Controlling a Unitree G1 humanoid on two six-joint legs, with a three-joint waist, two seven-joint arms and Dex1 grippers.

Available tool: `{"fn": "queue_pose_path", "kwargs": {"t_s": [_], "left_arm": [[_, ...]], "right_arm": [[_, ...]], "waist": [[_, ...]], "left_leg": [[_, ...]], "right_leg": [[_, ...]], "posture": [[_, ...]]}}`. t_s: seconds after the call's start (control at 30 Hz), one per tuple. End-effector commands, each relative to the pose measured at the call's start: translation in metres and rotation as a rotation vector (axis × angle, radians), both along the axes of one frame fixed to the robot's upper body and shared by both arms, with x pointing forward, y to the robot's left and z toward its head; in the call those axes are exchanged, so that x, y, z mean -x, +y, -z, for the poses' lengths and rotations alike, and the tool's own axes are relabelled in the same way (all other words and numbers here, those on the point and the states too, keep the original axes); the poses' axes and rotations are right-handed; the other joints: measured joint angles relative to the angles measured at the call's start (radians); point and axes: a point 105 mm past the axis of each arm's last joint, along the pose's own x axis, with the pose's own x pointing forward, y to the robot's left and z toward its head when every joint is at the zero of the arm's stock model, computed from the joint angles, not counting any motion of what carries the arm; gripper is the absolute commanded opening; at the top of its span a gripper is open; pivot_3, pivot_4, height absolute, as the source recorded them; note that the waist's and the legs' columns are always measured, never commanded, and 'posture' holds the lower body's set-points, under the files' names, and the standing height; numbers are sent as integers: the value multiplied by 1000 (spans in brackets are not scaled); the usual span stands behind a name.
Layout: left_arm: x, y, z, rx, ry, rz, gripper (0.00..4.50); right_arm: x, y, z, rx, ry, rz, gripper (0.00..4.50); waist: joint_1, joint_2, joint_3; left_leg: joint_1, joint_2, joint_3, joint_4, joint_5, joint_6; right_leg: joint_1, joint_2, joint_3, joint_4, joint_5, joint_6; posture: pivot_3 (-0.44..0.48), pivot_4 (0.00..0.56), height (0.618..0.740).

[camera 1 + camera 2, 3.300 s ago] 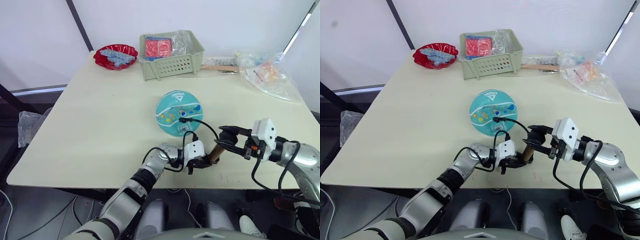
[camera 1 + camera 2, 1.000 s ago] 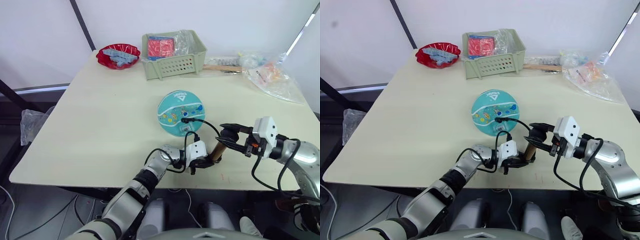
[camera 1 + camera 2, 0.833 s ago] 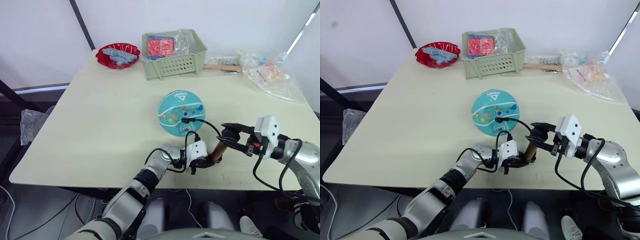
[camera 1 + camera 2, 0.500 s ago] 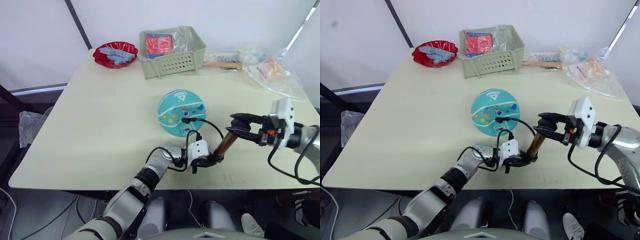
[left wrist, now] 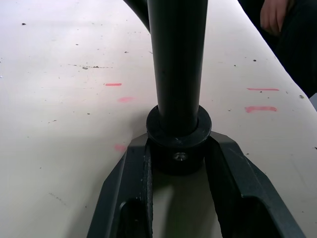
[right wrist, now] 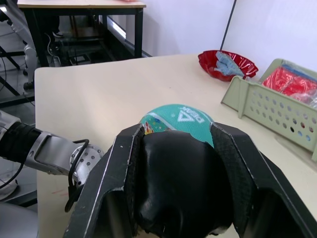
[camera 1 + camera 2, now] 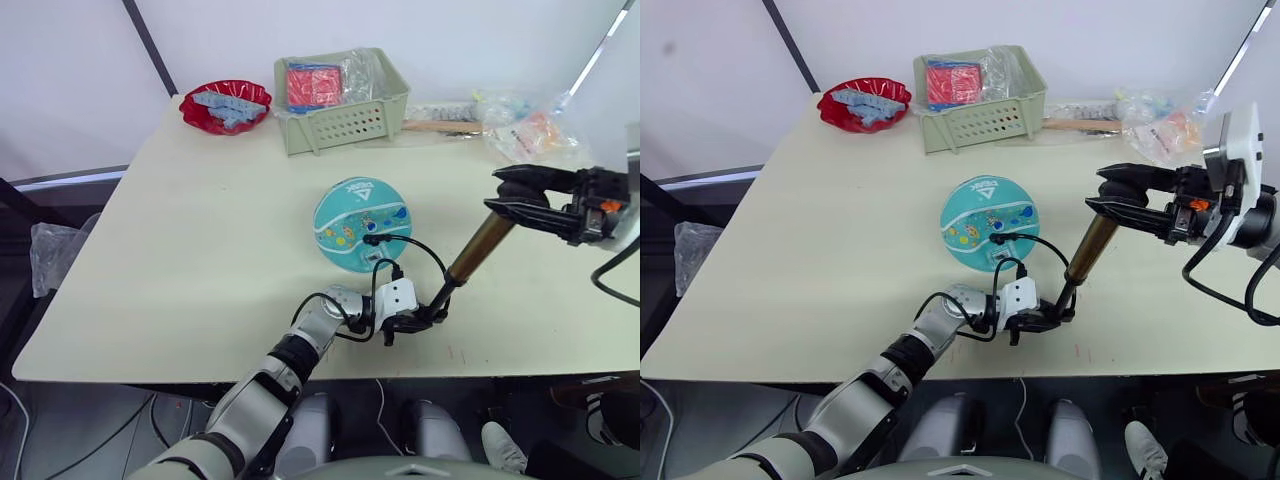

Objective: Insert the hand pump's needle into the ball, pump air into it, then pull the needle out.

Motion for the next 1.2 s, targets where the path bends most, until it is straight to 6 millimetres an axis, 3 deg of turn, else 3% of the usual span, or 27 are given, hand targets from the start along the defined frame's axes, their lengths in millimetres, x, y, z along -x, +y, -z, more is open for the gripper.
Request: {"fn": "queue_pose_path", "kwargs": {"t_s": [0.03,0.1,0.33,0.53,0.6,0.8,1.03,1.2], "left_arm": [[16,43,60,-231,142,-76,1085],[16,43,60,-232,142,-75,1085],[15,42,59,-231,140,-75,1085],[15,43,60,-231,140,-77,1085],[15,44,60,-232,141,-79,1085],[15,44,59,-231,139,-82,1085],[16,43,60,-230,141,-84,1085],[16,43,61,-232,141,-83,1085]], "right_arm": [[6,-8,-30,-23,-123,35,1607],[6,-8,-24,-18,-103,35,1607],[1,-2,50,70,53,49,1606],[1,1,80,76,99,48,1606],[2,4,102,88,134,48,1606],[4,6,142,152,163,53,1606],[4,8,166,150,172,91,1606],[-1,10,145,94,120,95,1606]], "waist": [[0,0,0],[0,1,0],[-1,-2,-5],[-2,-3,-9],[-2,-4,-11],[-2,-4,-13],[-2,-1,-16],[-2,0,-15]], "left_leg": [[-1,0,0,0,0,0],[-2,0,-1,2,0,0],[-7,1,-9,7,0,0],[-7,1,-9,9,0,0],[-7,1,-10,9,0,0],[-5,1,-12,8,0,0],[-4,1,-14,8,0,-1],[0,1,-15,8,0,-1]], "right_leg": [[0,0,0,0,0,0],[0,0,-1,0,0,0],[0,1,-9,0,1,-1],[1,2,-9,0,1,-1],[1,2,-9,0,1,-1],[3,2,-12,0,1,-1],[5,3,-14,0,1,-1],[10,3,-15,0,0,-1]], "posture": [[0,150,738],[0,150,738],[0,150,738],[0,150,738],[0,150,738],[0,150,738],[0,150,738],[0,150,738]]}}
